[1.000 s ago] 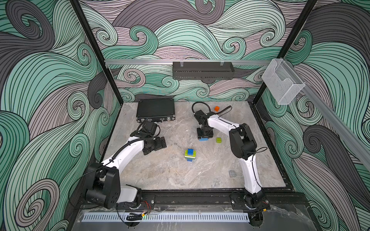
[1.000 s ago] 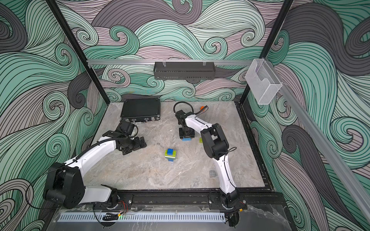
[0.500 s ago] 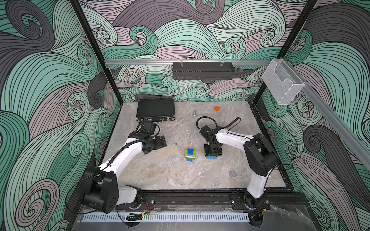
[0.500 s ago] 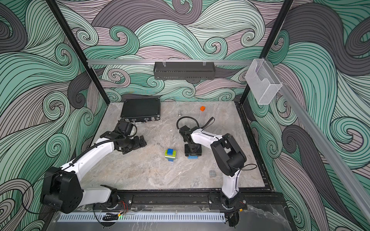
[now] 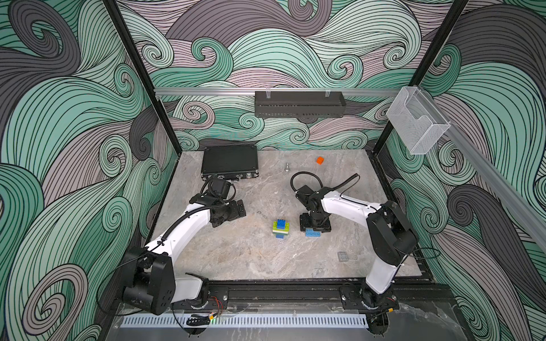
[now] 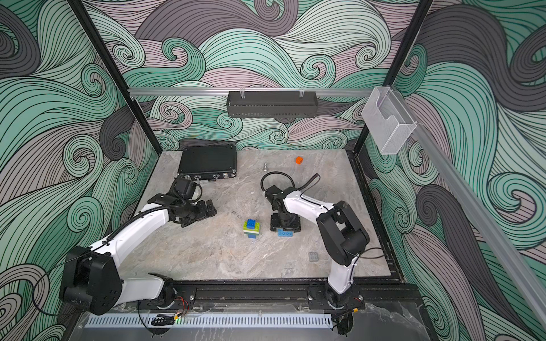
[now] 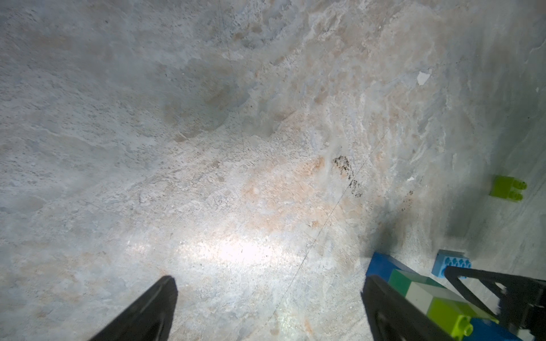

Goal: Assemble a carrot with lego
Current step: Move the lego brick at the center of the board, then pick up the lego brick from the center of the board.

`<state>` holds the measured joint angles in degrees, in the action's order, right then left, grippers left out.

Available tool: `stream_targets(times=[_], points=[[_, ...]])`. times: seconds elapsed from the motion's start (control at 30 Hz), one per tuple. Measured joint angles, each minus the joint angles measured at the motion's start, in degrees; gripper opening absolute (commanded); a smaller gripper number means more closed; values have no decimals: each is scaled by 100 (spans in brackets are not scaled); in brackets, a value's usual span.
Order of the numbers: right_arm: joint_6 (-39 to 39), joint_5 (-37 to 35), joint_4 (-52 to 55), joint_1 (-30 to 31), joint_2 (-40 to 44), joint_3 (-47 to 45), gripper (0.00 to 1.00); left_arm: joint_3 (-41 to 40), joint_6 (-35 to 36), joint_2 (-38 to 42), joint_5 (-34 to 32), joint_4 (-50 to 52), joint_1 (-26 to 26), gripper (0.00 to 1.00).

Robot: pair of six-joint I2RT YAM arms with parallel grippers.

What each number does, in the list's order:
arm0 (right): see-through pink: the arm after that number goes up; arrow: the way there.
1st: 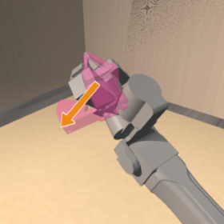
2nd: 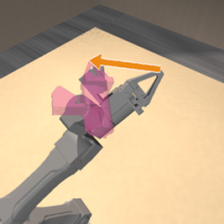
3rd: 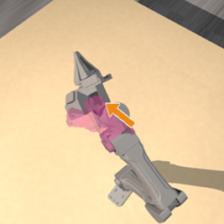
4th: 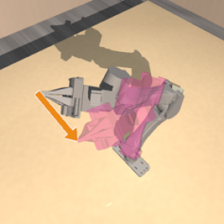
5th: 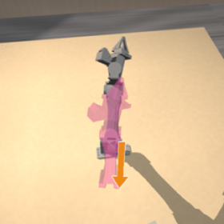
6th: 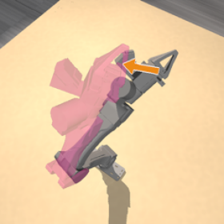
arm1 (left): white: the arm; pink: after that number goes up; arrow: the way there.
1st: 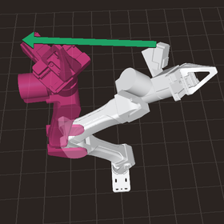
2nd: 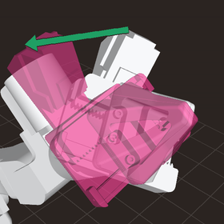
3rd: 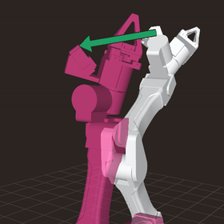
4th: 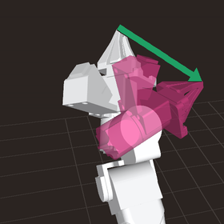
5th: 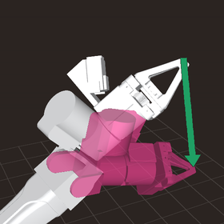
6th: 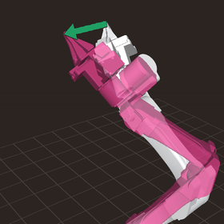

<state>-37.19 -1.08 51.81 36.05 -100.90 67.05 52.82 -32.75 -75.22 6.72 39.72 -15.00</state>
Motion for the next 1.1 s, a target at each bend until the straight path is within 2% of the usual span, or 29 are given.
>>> stream_targets(times=[0.1, 0.27, 0.5, 0.8, 1.1], points=[[-140, 9, 103, -42, 597, -192, 79, 2, 26, 0, 0, 2, 0, 99], [-350, 7, 391, -286, 1681, -1128, 80, 83, 79, 0, 0, -2, 0, 99], [-505, 2, 684, -595, 2264, -2186, 80, 118, 133, 0, 2, 4, 0, 99], [-407, 72, 494, -1207, 2422, -2634, 72, 118, 170, -2, 2, 4, 0, 98], [-240, 273, 24, -1228, 2243, -2828, 55, 118, 170, -11, 2, 2, 0, 99]])
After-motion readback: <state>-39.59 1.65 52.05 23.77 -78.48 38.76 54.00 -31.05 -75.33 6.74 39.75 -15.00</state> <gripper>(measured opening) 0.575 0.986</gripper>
